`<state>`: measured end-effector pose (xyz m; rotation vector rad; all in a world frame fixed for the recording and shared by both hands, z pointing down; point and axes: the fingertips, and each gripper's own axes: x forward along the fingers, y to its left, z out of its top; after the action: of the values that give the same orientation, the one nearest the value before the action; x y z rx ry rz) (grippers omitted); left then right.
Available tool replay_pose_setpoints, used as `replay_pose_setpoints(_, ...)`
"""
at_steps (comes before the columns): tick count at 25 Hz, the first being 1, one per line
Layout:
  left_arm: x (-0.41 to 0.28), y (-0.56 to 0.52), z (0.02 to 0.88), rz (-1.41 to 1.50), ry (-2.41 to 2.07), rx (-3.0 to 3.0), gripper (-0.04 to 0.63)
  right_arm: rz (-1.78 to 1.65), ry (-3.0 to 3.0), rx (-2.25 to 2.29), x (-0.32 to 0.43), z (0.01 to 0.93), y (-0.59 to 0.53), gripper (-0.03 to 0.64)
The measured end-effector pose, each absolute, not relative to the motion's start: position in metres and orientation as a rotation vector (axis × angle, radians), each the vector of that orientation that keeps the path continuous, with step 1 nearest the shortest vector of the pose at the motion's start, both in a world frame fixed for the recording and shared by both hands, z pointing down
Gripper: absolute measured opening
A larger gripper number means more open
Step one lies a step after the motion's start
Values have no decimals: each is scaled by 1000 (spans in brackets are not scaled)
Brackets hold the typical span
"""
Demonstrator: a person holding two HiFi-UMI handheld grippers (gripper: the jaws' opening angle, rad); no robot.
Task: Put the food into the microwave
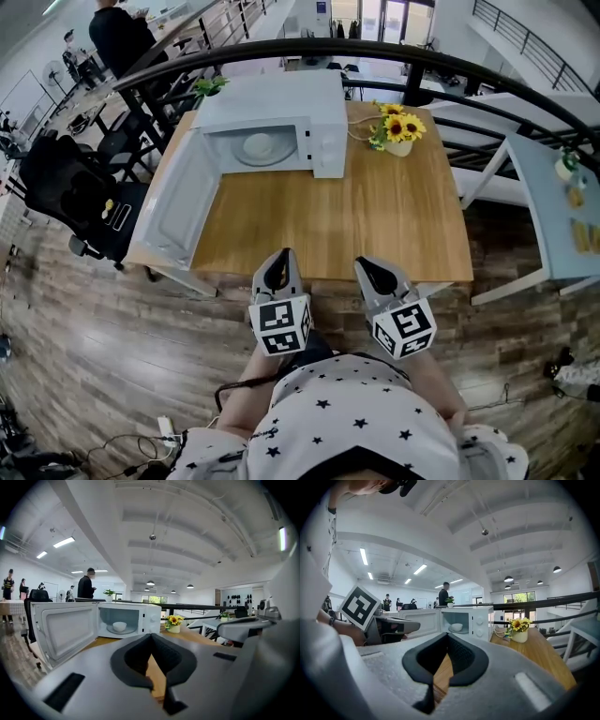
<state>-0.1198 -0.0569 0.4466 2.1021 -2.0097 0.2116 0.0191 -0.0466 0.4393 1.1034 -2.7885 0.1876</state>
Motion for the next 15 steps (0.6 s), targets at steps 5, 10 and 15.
replay_pose_setpoints(5, -112, -47, 444, 195, -1987, 2128, 5, 182, -2789, 1116, 25, 439, -38, 6)
replay_pose_setpoints(10, -108, -40, 445, 171, -1976, 2155, 5, 179, -2797, 1114, 25, 442, -30, 6)
replay_pose_setpoints(15, -107, -40, 442, 163, -1970, 2166, 5, 175, -2800, 1105, 23, 441, -28, 6)
